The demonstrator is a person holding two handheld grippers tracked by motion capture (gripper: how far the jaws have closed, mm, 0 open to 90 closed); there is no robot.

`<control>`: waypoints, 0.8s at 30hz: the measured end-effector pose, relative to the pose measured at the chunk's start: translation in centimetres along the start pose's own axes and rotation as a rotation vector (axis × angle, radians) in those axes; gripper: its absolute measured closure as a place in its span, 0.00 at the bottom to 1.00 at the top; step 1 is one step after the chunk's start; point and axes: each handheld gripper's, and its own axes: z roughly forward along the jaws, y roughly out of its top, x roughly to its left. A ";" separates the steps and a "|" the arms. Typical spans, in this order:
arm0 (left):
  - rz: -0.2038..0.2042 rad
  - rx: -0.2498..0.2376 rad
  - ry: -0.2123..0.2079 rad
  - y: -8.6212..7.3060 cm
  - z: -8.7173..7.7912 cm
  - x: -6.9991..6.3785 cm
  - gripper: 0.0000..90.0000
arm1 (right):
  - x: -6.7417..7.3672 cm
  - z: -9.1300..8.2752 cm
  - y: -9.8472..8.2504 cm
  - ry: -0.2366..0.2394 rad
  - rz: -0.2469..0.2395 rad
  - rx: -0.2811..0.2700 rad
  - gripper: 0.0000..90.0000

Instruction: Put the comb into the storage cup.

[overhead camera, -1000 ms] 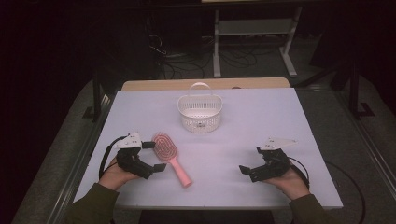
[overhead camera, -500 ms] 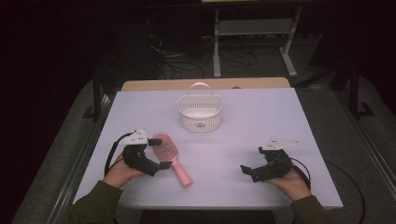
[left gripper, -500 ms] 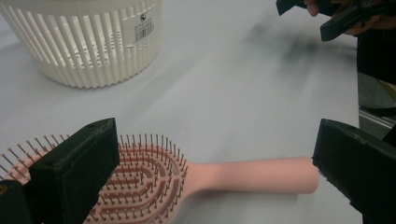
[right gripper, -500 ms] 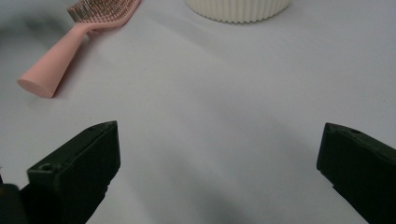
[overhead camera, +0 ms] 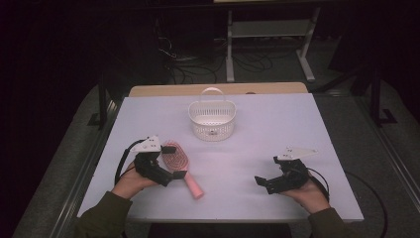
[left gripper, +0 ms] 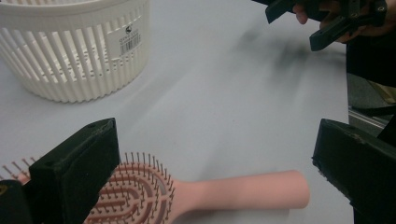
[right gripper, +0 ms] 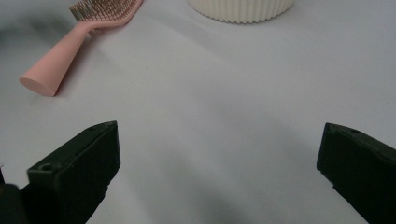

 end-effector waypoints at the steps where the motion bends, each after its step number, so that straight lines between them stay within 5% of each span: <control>1: 0.001 -0.002 0.000 0.1 0.1 -0.1 0.01 | 0.0 0.0 0.0 0.001 0.002 -0.001 0.00; 24: 0.009 -0.001 -0.038 1.7 2.1 -0.9 0.08 | 0.1 0.1 0.0 0.008 0.000 0.000 0.00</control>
